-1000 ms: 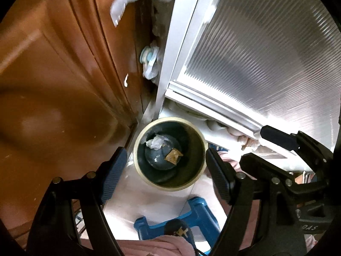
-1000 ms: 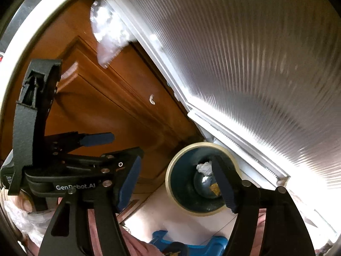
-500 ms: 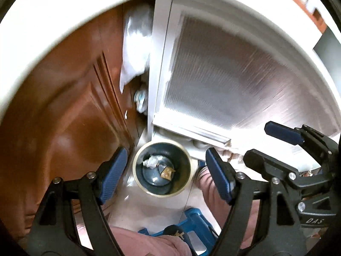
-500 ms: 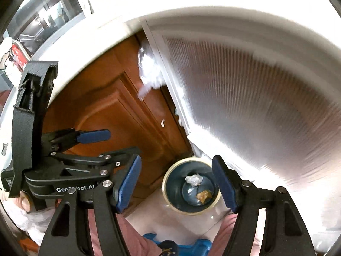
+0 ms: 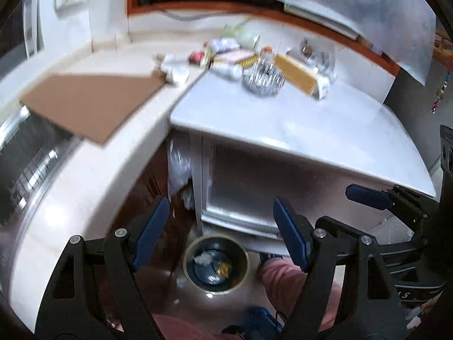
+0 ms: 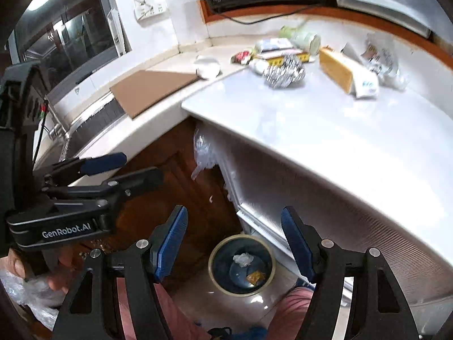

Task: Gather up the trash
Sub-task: 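Raise both grippers back toward the table, then grasp the crumpled foil with the left gripper while the right gripper grasps the toothpaste box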

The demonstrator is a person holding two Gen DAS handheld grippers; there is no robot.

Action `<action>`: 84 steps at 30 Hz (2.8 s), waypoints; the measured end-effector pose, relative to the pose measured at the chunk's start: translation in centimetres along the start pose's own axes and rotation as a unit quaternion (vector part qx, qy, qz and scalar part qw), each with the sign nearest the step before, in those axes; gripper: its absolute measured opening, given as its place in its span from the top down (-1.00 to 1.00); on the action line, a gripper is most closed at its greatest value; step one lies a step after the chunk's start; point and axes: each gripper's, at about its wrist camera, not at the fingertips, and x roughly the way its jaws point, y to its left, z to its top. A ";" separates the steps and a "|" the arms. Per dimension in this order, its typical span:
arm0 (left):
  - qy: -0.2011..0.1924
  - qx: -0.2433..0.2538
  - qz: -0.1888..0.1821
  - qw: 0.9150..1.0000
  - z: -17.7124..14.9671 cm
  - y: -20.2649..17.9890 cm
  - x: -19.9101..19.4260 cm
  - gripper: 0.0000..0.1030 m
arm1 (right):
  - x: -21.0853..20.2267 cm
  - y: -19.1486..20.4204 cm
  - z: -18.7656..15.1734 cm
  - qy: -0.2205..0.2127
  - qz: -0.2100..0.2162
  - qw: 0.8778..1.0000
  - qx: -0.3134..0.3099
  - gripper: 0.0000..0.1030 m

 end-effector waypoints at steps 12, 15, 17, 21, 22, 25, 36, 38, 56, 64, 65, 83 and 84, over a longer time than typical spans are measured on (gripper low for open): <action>-0.010 0.030 -0.027 0.999 8.9 -3.3 -0.5 -0.43 | -4.7 -6.4 8.9 -0.041 -0.048 0.998 0.013 -0.36; -0.010 0.038 -0.036 0.999 11.5 -4.4 0.5 -0.43 | -4.4 -8.8 11.7 -0.044 -0.066 0.997 0.015 -0.36; -0.009 0.048 -0.040 0.998 13.1 -5.3 1.7 -0.43 | -3.9 -10.5 13.6 -0.046 -0.069 0.996 0.024 -0.36; 0.011 0.051 -0.049 0.997 15.8 -6.3 5.3 -0.43 | -2.0 -13.7 16.7 -0.046 -0.075 0.995 0.042 -0.36; 0.021 0.047 -0.051 0.997 16.5 -6.4 6.6 -0.43 | -1.3 -14.6 17.6 -0.045 -0.079 0.995 0.045 -0.36; 0.040 0.033 -0.055 0.997 17.8 -6.4 9.9 -0.43 | 1.2 -16.9 19.6 -0.039 -0.084 0.994 0.051 -0.36; 0.079 -0.023 -0.047 0.995 20.9 -5.4 18.1 -0.43 | 10.0 -21.5 21.5 0.006 -0.079 0.995 0.062 -0.36; 0.085 -0.032 -0.044 0.995 21.1 -5.2 18.9 -0.43 | 10.9 -21.6 21.6 0.012 -0.076 0.995 0.062 -0.36; 0.108 -0.062 -0.028 0.992 20.5 -6.1 22.3 -0.24 | 12.3 -21.2 20.1 0.021 -0.079 0.995 0.061 -0.14; 0.097 -0.044 -0.025 0.994 19.4 -6.4 20.6 -0.22 | 11.2 -20.3 19.1 0.014 -0.094 0.994 0.055 -0.08; 0.095 -0.043 -0.026 0.994 19.2 -6.3 20.2 -0.22 | 10.8 -20.0 18.9 0.010 -0.093 0.994 0.056 -0.08; 0.020 0.003 -0.020 1.000 12.4 -5.0 5.5 -0.23 | -0.5 -11.7 12.1 -0.048 -0.049 0.995 0.077 -0.08; 0.017 0.005 -0.016 1.000 11.8 -4.7 4.8 -0.23 | -0.8 -11.1 11.8 -0.049 -0.046 0.995 0.077 -0.08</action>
